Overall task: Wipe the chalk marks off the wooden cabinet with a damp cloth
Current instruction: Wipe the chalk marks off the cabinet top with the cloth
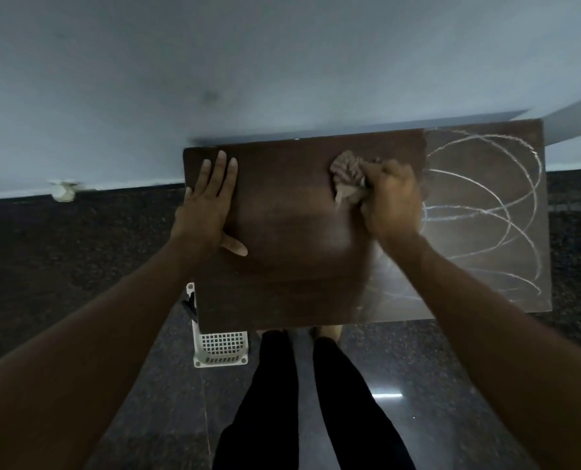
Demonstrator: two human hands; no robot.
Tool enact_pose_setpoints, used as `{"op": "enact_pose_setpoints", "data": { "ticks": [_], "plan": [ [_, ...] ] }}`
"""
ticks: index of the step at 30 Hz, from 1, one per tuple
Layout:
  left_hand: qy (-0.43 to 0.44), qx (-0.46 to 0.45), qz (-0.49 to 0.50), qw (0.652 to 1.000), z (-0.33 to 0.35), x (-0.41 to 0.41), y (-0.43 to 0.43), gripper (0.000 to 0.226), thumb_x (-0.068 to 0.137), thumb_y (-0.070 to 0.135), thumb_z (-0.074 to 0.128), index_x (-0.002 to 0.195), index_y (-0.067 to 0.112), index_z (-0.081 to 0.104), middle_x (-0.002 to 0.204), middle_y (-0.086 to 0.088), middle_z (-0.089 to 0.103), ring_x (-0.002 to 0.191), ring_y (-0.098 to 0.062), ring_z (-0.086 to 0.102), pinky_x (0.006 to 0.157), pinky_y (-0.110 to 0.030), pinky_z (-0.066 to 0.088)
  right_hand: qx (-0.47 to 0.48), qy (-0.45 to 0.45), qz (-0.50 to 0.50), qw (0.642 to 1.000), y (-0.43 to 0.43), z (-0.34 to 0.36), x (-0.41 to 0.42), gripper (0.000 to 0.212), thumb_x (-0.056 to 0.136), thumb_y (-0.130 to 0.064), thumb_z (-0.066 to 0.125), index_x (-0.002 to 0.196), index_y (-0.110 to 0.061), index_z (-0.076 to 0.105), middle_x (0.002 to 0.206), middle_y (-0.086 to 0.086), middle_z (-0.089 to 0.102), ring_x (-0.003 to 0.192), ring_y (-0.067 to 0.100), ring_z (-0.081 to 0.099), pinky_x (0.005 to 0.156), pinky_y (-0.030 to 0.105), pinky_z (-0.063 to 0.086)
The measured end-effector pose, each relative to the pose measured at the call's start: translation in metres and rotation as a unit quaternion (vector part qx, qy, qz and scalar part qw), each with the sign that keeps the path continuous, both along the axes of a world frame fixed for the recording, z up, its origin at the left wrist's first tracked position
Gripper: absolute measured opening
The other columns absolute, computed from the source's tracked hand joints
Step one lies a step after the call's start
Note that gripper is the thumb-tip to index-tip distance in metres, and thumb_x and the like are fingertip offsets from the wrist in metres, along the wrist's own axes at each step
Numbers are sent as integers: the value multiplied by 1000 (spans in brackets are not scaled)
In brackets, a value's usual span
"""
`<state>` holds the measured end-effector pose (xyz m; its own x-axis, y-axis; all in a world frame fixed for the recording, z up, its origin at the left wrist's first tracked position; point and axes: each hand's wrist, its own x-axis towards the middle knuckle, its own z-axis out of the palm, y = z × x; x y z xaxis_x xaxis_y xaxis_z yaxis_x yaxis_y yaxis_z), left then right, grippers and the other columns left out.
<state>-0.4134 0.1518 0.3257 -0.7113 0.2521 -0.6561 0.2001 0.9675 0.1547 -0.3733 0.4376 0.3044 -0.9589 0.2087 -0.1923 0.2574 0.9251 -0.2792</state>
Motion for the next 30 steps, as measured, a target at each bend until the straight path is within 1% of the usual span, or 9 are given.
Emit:
{"op": "enact_pose_setpoints", "data": {
  "ticks": [4,6,12,16,20,22,24,27,30],
  "plan": [
    [4,0,-4,1000,-1,0,-1,165,44,53,94,158,20,-20,163,3,-32,152,-23,-24,117,-65,17,22,9,-51,998,-13,2,-34,36,84,-2,60,119,-11,64,120,12,57,110,35,48,79,40,48],
    [6,3,-8,1000,-2,0,-3,166,43,54,94,158,20,-20,164,3,-31,153,-23,-24,117,-65,20,13,0,-60,998,-34,4,-31,38,83,-3,63,119,-11,62,122,11,55,111,33,47,81,41,49],
    [21,-23,-41,999,-2,-1,-5,164,46,60,91,158,18,-20,165,1,-30,154,-23,-20,117,-59,28,-34,3,114,993,-113,3,40,60,70,-2,71,128,-12,59,123,12,57,105,32,52,81,41,52],
    [36,-23,-88,995,-6,-5,-13,154,56,63,87,159,18,-19,165,-2,-28,155,-27,-14,115,-56,34,-57,14,185,981,-138,2,100,52,66,-8,59,117,-11,66,110,8,62,93,28,52,68,37,52],
    [42,-10,-152,987,-10,-14,-30,144,63,70,79,160,18,-15,166,-7,-26,155,-29,-15,125,-51,8,-62,-18,243,968,-117,-7,126,69,54,-5,78,122,-11,65,115,7,62,96,31,58,72,40,57],
    [49,-3,-183,982,-11,-17,-38,134,71,73,71,160,20,-14,165,-7,-27,154,-29,-17,125,-51,4,-55,-21,254,965,-103,-6,118,74,52,-2,79,123,-10,64,114,8,61,98,32,56,72,43,57],
    [54,13,-201,978,-12,-20,-45,116,84,69,61,160,22,-12,166,-7,-26,154,-29,-18,126,-50,3,-39,-12,229,973,-90,-3,99,72,51,1,77,121,-9,64,110,11,61,96,31,50,69,41,55],
    [74,47,-206,975,-13,-30,-51,77,103,46,45,161,25,-2,168,-5,-19,155,-28,-15,127,-48,6,-46,-16,109,993,-84,1,54,66,59,-1,77,123,-11,65,112,12,60,96,33,51,67,38,51],
    [92,85,-209,970,-17,-37,-56,63,108,26,40,162,26,7,169,-3,-11,156,-27,-9,124,-47,18,-51,-1,35,998,-104,2,21,53,74,-5,72,126,-10,64,117,12,60,102,33,51,74,39,51]
  ]
}}
